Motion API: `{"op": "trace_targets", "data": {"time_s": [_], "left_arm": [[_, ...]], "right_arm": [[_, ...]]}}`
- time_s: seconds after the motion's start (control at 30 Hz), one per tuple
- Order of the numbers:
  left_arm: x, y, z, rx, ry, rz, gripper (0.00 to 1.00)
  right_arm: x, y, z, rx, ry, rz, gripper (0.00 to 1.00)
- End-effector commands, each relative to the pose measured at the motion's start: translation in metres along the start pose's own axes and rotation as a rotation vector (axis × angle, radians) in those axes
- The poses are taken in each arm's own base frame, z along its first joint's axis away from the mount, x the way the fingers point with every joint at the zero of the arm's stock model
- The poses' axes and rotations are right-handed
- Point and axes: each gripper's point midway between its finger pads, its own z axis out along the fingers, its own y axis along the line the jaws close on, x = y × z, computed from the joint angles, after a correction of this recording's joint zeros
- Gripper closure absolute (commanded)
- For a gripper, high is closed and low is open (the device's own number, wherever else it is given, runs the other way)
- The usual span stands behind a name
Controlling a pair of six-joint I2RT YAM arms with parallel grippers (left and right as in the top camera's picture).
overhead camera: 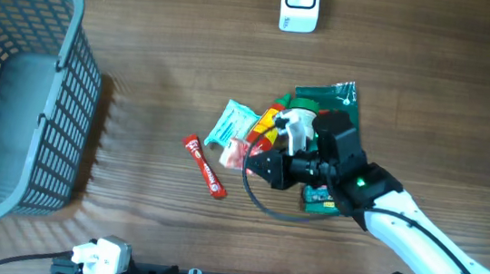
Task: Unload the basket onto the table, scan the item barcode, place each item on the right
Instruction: 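Carry the orange pack up toward the white scanner with the right gripper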
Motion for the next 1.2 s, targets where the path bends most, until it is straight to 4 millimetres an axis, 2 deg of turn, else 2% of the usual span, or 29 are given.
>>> {"op": "trace_targets", "data": {"time_s": [0.0, 0.03, 0.1, 0.17, 0.3, 0.4, 0.5, 0.6, 0.7, 0.87, 0.93, 1.07, 1.17], "left_arm": [[0.000, 0.000, 0.000, 0.002, -0.001, -0.001, 0.00], [0.000, 0.000, 0.000, 0.002, -0.001, -0.001, 0.00], [0.000, 0.000, 0.000, 0.002, -0.001, -0.001, 0.00], [0.000, 0.000, 0.000, 0.002, -0.001, -0.001, 0.00], [0.000, 0.000, 0.000, 0.002, -0.001, -0.001, 0.00], [0.000, 0.000, 0.000, 0.002, -0.001, -0.001, 0.00], [0.000, 0.000, 0.000, 0.002, -0.001, -0.001, 0.00], [0.000, 0.000, 0.000, 0.002, -0.001, -0.001, 0.00], [0.000, 0.000, 0.000, 0.002, -0.001, -0.001, 0.00], [0.000, 0.000, 0.000, 0.002, -0.001, -0.001, 0.00], [0.000, 0.000, 0.000, 0.002, -0.001, -0.001, 0.00], [0.000, 0.000, 0.000, 0.002, -0.001, -0.001, 0.00], [0.000, 0.000, 0.000, 0.002, -0.001, -0.001, 0.00]], "right_arm": [[-0.011, 0.030, -0.001, -0.173, 0.014, 0.221, 0.96], [-0.020, 0.034, -0.005, -0.201, -0.006, 0.288, 0.95], [-0.041, 0.029, -0.015, -0.221, -0.059, 0.486, 0.96], [-0.057, 0.020, -0.024, -0.230, -0.104, 0.631, 0.96], [-0.096, -0.006, -0.045, -0.251, -0.259, 0.809, 0.96], [-0.116, -0.026, -0.050, -0.269, -0.345, 0.910, 0.96], [-0.128, -0.052, -0.040, -0.304, -0.378, 1.052, 0.95], [-0.155, -0.062, -0.030, -0.397, -0.426, 1.040, 0.95], [-0.180, -0.082, -0.014, -0.417, -0.435, 1.058, 0.95], [-0.244, -0.106, 0.000, -0.412, -0.437, 0.936, 0.95], [-0.265, -0.126, 0.006, -0.356, -0.444, 0.941, 0.95], [-0.297, -0.158, 0.001, -0.296, -0.527, 0.968, 0.95], [-0.310, -0.179, 0.002, -0.267, -0.588, 1.003, 0.95]]}}
